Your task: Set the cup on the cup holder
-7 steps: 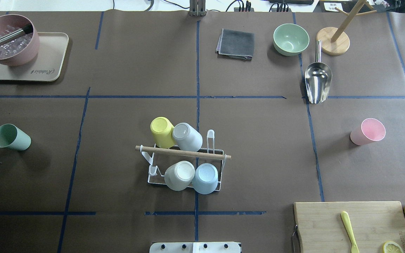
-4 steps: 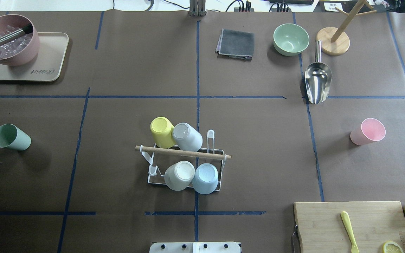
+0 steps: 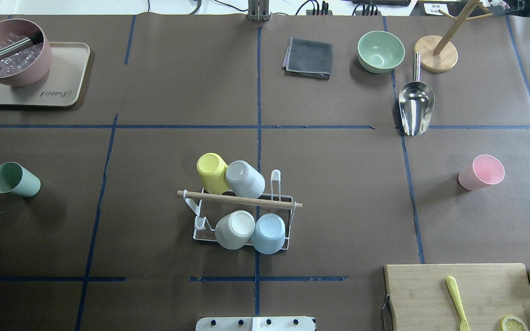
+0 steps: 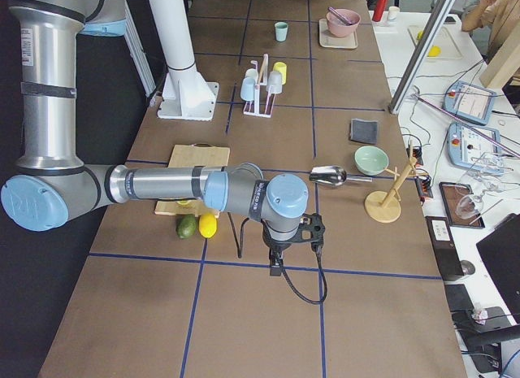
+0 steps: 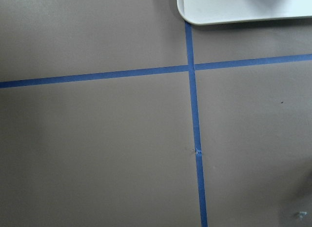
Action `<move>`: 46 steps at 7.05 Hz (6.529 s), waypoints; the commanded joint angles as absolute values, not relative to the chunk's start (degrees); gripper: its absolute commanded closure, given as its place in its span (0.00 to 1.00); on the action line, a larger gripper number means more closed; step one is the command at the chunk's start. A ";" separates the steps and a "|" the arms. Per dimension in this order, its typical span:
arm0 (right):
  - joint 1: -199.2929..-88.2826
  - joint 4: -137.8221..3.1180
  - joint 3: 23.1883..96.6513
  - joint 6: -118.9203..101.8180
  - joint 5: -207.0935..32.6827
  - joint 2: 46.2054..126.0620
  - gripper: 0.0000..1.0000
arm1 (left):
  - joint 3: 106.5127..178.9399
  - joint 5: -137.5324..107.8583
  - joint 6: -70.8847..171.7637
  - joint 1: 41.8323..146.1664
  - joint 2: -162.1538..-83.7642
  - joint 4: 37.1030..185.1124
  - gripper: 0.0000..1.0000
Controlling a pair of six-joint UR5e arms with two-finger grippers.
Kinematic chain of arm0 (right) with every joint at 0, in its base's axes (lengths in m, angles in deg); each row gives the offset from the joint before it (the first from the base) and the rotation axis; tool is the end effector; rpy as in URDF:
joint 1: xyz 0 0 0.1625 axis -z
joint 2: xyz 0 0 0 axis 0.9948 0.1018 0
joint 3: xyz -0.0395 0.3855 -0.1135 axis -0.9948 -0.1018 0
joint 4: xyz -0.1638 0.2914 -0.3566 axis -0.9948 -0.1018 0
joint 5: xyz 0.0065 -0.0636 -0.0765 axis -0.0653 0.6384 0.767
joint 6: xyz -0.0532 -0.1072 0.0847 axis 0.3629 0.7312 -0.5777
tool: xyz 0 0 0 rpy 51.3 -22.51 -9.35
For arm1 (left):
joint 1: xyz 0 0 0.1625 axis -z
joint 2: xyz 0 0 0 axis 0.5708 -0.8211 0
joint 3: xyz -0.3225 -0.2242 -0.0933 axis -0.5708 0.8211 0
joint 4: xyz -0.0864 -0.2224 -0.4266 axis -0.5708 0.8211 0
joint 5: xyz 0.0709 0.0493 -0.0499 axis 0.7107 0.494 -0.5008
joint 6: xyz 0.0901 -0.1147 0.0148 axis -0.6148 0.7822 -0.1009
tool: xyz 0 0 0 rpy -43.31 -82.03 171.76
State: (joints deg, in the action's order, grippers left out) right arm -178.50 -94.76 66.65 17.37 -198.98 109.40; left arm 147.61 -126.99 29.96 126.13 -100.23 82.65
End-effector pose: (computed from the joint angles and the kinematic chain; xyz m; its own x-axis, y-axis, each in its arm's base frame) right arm 0.0701 -0.5268 0.6283 0.7033 -0.0172 0.7107 0.0406 0.9990 -0.0160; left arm -0.0447 -0.5475 0.6484 0.7218 0.0900 -0.6862 -0.0494 0.9957 0.0787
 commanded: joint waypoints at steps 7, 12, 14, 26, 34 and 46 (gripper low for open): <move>-158.52 -113.37 53.90 10.24 -200.76 86.33 0.00 | 147.65 -126.20 30.00 117.10 -115.18 61.87 0.00; -154.04 -114.44 37.87 10.58 -203.91 76.98 0.00 | 140.57 -126.19 30.17 104.68 -124.86 57.85 0.00; -151.06 -114.79 37.68 10.24 -204.19 77.06 0.00 | 136.76 -126.63 29.91 104.42 -126.13 57.50 0.00; -143.84 -116.55 36.45 12.34 -206.48 80.92 0.01 | 126.48 -126.37 29.65 96.50 -131.39 44.93 0.00; -142.34 -117.25 36.80 14.45 -207.53 82.07 0.96 | 120.85 -126.90 29.56 94.05 -132.72 44.93 0.00; -147.17 -106.50 56.74 10.68 -204.98 79.43 1.00 | 118.11 -129.36 25.34 91.05 -132.37 38.35 0.92</move>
